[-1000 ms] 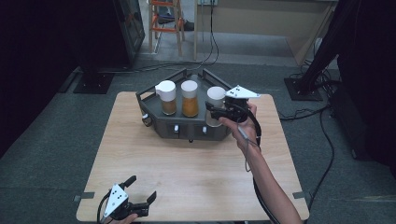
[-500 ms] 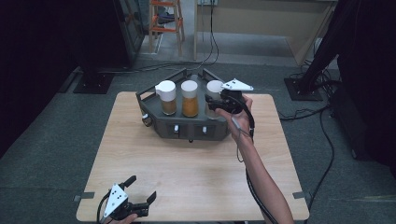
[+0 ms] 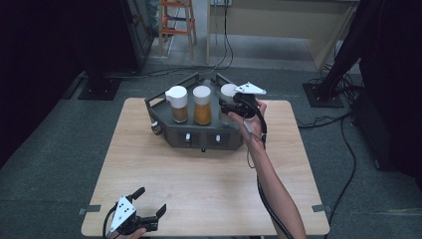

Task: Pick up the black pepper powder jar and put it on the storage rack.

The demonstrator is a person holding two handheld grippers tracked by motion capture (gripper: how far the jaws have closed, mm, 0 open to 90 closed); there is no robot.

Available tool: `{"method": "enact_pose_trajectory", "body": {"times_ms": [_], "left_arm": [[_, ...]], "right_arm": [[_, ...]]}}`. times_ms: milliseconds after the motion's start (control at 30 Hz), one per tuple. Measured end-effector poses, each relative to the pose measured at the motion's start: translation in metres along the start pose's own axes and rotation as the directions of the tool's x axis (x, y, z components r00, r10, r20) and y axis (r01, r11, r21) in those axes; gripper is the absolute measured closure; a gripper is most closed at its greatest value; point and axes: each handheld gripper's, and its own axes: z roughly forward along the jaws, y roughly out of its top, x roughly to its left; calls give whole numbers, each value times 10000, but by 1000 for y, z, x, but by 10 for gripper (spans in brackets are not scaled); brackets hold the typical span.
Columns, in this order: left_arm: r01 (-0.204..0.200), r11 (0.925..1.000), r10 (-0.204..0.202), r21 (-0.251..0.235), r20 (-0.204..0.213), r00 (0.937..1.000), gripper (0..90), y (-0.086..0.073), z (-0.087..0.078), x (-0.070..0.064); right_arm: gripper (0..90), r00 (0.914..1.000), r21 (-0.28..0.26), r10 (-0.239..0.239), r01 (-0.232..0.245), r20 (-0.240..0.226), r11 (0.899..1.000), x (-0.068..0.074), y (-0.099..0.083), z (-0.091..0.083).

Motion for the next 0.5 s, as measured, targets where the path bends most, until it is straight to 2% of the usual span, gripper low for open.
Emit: {"method": "enact_pose_trajectory", "body": {"times_ms": [500], "left_arm": [[5,10000,-5,-4,12,10000,17,0,0,0]], "right_arm": [[347,10000,99,86,-86,-25,9999,1,-9,14]]}}
